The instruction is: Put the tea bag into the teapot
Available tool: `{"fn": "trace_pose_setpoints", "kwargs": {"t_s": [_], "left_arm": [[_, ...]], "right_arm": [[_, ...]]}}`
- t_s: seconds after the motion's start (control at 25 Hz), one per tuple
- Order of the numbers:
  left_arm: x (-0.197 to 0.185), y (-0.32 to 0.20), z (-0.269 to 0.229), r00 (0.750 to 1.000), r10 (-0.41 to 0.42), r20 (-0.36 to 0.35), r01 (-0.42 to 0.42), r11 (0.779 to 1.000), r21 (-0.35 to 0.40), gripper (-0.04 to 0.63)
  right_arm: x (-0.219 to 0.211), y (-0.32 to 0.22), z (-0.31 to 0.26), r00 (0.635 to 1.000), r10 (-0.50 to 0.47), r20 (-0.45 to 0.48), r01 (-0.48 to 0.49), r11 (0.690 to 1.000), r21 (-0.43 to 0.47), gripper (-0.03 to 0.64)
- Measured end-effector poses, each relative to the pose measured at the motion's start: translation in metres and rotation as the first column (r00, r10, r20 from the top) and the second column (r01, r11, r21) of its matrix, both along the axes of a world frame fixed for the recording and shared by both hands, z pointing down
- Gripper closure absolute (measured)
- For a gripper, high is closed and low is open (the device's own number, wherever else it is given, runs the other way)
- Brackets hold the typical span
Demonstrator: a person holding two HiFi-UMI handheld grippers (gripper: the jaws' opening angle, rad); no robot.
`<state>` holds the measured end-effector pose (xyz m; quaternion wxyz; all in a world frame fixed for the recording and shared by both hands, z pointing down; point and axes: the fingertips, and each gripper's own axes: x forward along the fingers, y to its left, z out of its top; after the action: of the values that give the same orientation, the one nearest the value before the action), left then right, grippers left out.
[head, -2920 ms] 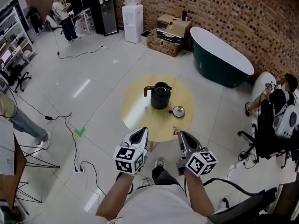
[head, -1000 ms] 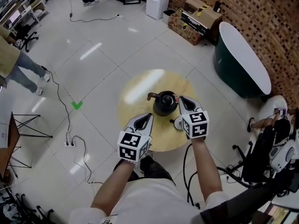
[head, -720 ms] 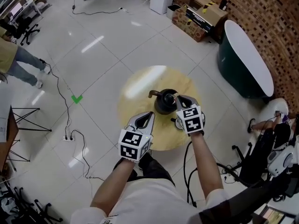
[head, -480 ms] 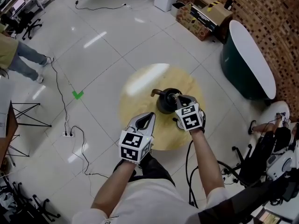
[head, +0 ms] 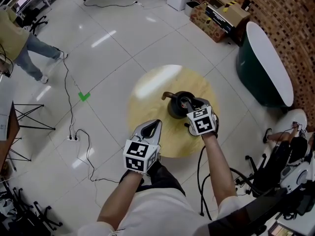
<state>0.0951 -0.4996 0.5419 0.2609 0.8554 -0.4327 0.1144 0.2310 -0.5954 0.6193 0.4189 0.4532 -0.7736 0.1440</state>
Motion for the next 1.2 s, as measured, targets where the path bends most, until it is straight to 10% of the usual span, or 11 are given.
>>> {"fn": "trace_pose_setpoints", "kwargs": {"t_s": [1.2], "left_arm": [[0.021,0.039,-0.052,0.984,0.175,-0.036,-0.168,0.975,0.143,0.583]], "right_arm": [[0.035,0.137,-0.133,0.836,0.291,0.465,-0.426,0.879,0.216,0.615]]}}
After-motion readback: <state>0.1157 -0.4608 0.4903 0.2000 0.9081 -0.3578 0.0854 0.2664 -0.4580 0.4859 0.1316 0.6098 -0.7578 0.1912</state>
